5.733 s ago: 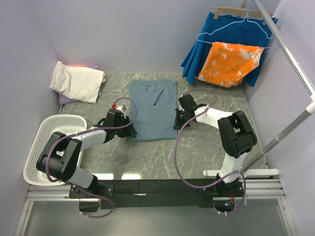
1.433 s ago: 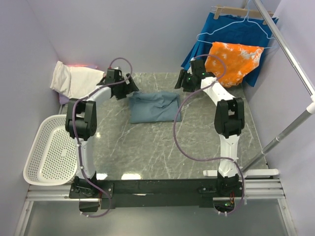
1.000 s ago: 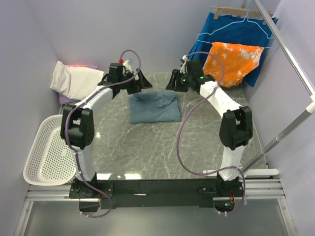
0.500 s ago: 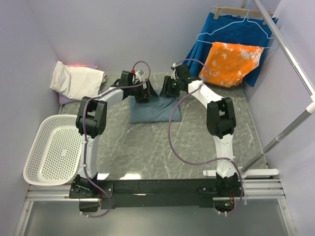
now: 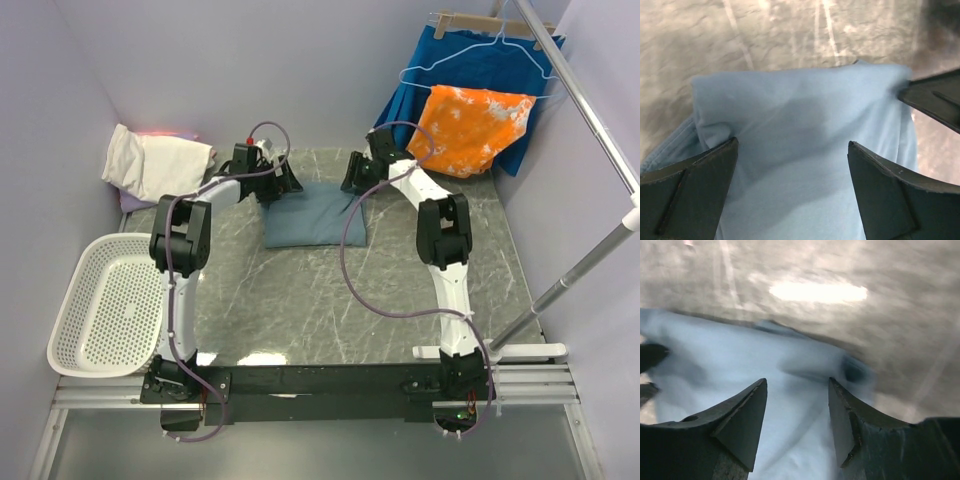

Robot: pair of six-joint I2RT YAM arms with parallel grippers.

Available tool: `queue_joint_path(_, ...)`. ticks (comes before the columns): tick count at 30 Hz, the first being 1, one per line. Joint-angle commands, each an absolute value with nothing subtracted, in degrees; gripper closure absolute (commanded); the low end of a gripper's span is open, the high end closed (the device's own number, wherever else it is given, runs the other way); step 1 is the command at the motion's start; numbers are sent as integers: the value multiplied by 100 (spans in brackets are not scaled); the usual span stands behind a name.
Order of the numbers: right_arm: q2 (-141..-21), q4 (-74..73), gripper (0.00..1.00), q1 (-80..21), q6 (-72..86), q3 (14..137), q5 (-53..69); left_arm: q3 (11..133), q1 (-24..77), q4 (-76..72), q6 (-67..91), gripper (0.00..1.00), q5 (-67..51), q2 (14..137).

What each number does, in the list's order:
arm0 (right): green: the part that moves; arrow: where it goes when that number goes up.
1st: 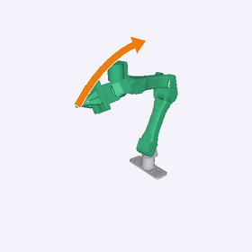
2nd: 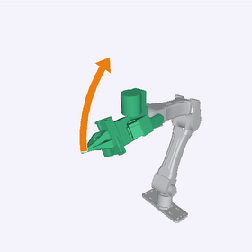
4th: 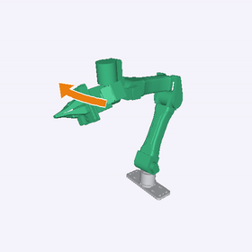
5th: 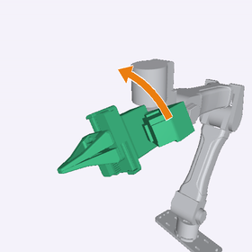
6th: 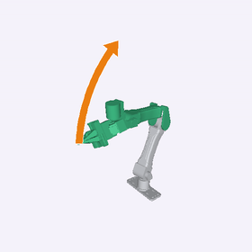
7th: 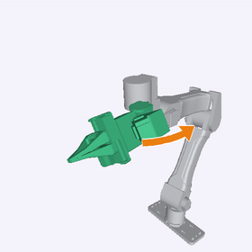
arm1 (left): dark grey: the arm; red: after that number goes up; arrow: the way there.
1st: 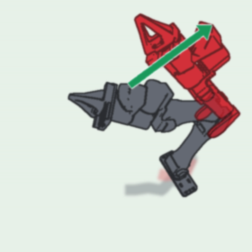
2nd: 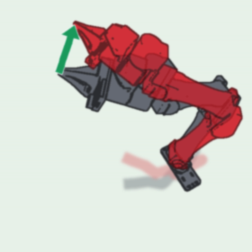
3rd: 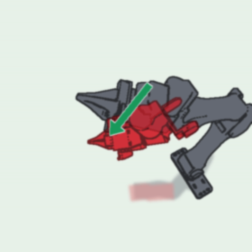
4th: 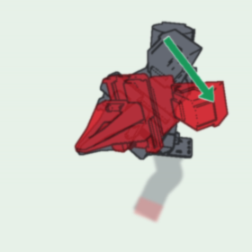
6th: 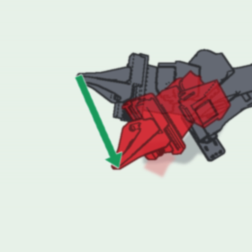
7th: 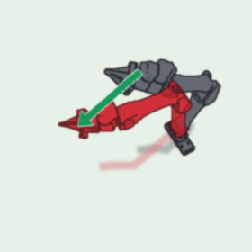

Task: Fold and stack the t-shirts
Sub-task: Smooth out wrinkles on the folded tshirt

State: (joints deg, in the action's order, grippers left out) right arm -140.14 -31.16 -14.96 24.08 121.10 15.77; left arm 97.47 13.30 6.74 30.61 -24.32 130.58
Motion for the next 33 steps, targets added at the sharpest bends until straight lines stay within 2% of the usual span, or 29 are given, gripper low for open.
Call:
queue_joint_path(1,-12948,-2515,40,-1345,2101,11148,1055,9150,1248,651,2795,2,-1284,12552)
queue_joint_path(5,-12244,-2285,39,-1353,1960,10583,1115,8904,1248,650,2856,1,-976,12034)
queue_joint_path(9,-11656,-2224,39,-1555,1951,10083,1222,8588,1309,396,3023,1,-1343,11611)
queue_joint_path(16,-11785,-2223,40,-2012,2109,10063,1818,8394,1520,238,3173,0,-2065,11268)
queue_joint_path(22,-12471,-2486,41,-2057,2294,10388,2004,8402,1573,96,3269,1,-2233,11784)
queue_joint_path(26,-12682,-2934,41,-2048,2276,10301,1574,8945,1547,184,3129,1,-2110,12304)
queue_joint_path(30,-12700,-3619,42,-2039,2294,10099,637,9447,1311,369,3164,1,-2040,12770)
queue_joint_path(33,-12376,-3525,42,-2022,2355,9373,352,9414,1091,413,3208,1,-1847,12894)
